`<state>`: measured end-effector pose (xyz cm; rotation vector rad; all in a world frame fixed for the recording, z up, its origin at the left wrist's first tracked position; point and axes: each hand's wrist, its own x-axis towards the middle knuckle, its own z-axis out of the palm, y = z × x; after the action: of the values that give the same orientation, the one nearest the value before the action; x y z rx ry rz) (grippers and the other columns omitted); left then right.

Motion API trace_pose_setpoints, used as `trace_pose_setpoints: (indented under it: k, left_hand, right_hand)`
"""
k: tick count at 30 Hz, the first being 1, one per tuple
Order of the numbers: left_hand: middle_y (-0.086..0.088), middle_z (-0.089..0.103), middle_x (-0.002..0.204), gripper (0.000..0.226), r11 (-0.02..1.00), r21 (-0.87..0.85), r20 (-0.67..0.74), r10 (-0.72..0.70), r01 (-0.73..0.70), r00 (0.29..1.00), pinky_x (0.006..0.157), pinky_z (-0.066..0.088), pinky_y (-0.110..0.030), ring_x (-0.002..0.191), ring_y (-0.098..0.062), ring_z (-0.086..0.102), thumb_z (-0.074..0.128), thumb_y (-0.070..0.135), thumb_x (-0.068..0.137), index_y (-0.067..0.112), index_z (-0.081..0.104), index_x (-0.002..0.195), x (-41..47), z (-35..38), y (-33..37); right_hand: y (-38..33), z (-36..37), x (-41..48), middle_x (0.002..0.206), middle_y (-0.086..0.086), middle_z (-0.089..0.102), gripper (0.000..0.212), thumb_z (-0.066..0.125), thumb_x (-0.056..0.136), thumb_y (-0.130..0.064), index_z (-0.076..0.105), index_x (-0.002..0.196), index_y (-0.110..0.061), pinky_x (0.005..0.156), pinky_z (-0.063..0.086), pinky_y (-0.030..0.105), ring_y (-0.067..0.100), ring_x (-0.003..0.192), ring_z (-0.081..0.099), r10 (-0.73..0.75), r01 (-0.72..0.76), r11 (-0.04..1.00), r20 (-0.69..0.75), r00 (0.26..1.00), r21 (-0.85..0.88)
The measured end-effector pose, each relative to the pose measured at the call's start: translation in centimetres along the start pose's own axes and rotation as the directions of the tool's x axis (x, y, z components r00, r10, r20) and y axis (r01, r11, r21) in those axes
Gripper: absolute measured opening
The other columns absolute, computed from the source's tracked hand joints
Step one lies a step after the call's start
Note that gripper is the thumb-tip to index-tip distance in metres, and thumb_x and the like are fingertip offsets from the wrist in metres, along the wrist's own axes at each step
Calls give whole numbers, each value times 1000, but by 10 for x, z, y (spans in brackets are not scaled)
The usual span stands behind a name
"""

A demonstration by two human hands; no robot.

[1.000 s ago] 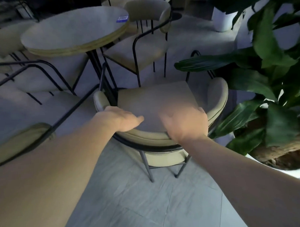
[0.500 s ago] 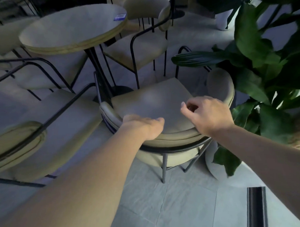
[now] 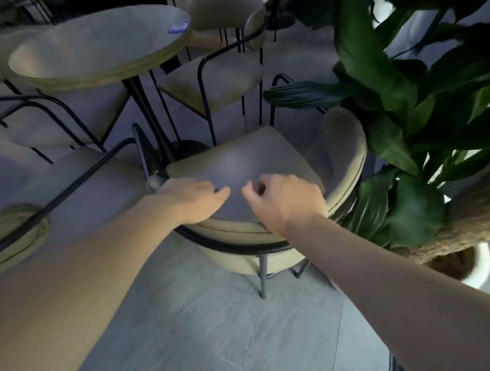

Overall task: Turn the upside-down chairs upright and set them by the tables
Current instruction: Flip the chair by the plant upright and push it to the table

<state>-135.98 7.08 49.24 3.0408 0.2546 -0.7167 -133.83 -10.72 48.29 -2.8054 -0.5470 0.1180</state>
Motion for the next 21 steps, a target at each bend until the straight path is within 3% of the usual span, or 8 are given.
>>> trace_pose_setpoints:
  k: [3,6,9,11,14,17,21]
  left_hand:
    - [-3,64,129,75,994,108,48,-24,19,999,87,44,-38,113,-26,57,5,64,96,26,67,110,-3,-4,7]
    - [-11,60,133,64,992,121,71,-51,42,996,82,37,-38,113,-30,54,8,61,101,21,57,104,-9,-6,16]
    - [-10,52,148,69,993,74,99,-102,95,990,94,38,-39,132,-30,48,9,59,102,20,60,129,-19,-7,24]
    - [-10,51,149,67,996,22,129,-94,92,987,99,38,-40,132,-30,47,7,53,104,20,57,134,-27,-7,35]
    - [-12,59,136,64,997,-40,125,-55,61,991,96,39,-41,123,-30,52,5,46,105,17,60,120,-33,-6,57]
    - [-5,58,91,57,997,-55,-1,-49,49,999,83,34,-39,98,-28,52,8,43,104,15,54,85,-30,2,69]
    - [-6,62,96,63,997,-63,-90,-57,51,994,79,30,-40,89,-27,49,9,49,100,15,61,93,-26,8,67]
  right_hand:
    - [10,6,1,76,1,65,48,35,97,-53,63,76,-20,81,41,39,28,79,58,-51,55,998,-209,977,17]
    - [12,10,0,73,-2,63,46,38,93,-52,63,76,-19,82,43,41,26,78,57,-113,126,992,-266,957,32]
    - [20,11,-2,69,-2,62,43,43,91,-50,66,75,-17,75,44,40,27,73,59,-138,163,986,-375,917,36]
    - [32,9,-5,69,-3,62,41,46,91,-48,67,75,-17,74,44,39,26,72,60,-158,184,983,-418,895,23]
    - [57,0,-2,71,-6,62,39,46,93,-51,68,79,-22,74,43,37,22,74,60,-181,196,981,-410,894,-6]
    - [83,-14,8,77,-8,63,38,45,97,-55,68,86,-27,71,40,34,20,78,59,-136,154,988,-358,924,21]
    - [88,-15,12,81,-8,65,37,44,99,-54,66,88,-27,66,37,32,18,77,58,-140,182,978,-336,931,98]
